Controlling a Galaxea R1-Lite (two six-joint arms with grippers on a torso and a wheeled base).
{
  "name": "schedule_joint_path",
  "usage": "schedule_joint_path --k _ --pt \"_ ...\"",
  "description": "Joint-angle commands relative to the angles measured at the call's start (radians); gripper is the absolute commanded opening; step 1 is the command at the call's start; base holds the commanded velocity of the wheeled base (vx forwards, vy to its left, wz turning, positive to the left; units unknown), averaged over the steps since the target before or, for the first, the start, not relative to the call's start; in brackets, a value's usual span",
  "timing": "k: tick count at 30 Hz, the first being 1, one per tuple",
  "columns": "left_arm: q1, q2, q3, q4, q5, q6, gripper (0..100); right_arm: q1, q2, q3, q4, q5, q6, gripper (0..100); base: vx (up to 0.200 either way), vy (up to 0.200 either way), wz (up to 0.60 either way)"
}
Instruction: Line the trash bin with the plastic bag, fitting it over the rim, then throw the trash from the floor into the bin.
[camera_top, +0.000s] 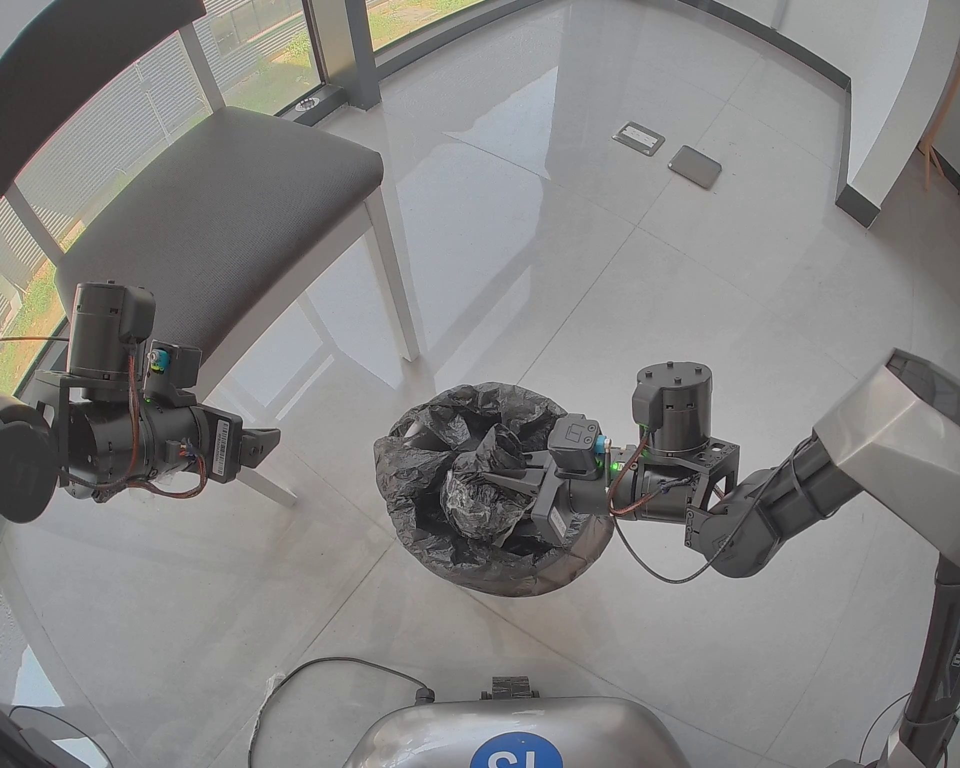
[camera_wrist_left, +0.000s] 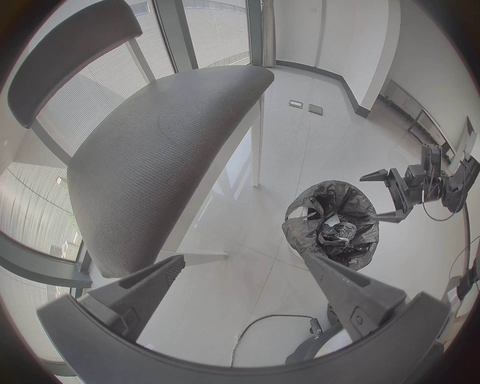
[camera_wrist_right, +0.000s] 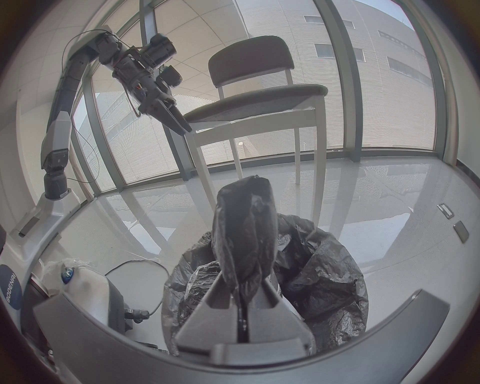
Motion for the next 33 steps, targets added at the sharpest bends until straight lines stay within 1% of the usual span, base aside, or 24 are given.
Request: schedule_joint_path --k 1,11,12,16,25,33 --pt "0.000 -0.003 0.003 0.000 0.001 0.000 100 -0.044 0.084 -0.020 -0.026 0.002 0.005 0 0.000 0.000 0.00" --pt "0.000 -0.017 0.009 0.003 0.001 -0.001 100 -0.062 0.127 -0.058 -0.052 0.002 0.019 0 0.000 0.000 0.00" --pt "0.000 -0.017 0.009 0.003 0.001 -0.001 100 -0.064 0.127 -0.068 -0.052 0.002 0.019 100 0.000 0.000 0.00" --pt "0.000 -0.020 0.009 0.001 0.001 -0.001 100 -0.070 0.119 -0.088 -0.052 0.002 0.019 100 0.000 0.000 0.00" --pt "-0.003 -0.034 0.024 0.000 -0.001 -0.001 100 -0.079 0.096 -0.069 -0.053 0.002 0.018 100 0.000 0.000 0.00" --pt "-0.003 -0.063 0.038 0.000 -0.005 -0.003 100 -0.113 0.036 -0.043 -0.063 0.001 0.018 100 0.000 0.000 0.00"
